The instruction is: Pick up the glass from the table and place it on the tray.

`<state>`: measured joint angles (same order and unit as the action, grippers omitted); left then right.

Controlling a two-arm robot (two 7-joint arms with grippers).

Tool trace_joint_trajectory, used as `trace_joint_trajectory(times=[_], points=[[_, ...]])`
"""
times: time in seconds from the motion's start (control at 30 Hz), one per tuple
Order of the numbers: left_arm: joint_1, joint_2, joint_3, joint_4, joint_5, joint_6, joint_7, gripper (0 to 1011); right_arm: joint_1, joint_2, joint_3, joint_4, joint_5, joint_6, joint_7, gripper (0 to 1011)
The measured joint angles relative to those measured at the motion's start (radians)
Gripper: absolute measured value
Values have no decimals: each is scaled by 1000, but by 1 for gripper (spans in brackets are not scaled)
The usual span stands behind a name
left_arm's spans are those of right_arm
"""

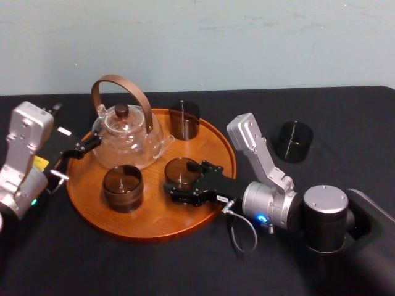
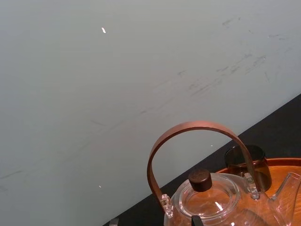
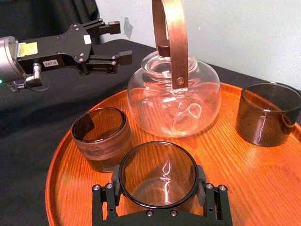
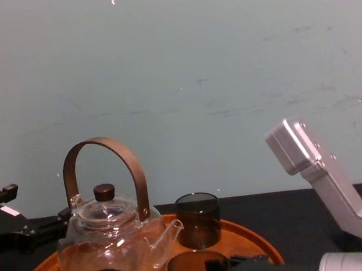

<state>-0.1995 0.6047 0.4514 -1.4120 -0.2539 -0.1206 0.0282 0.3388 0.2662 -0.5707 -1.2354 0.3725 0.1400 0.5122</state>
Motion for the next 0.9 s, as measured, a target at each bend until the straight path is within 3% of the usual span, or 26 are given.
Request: trace_joint_trajectory(times=[0.9], points=[[0, 0, 0, 0, 0, 0, 0, 1001, 17, -16, -11, 48, 12, 1, 12, 927]])
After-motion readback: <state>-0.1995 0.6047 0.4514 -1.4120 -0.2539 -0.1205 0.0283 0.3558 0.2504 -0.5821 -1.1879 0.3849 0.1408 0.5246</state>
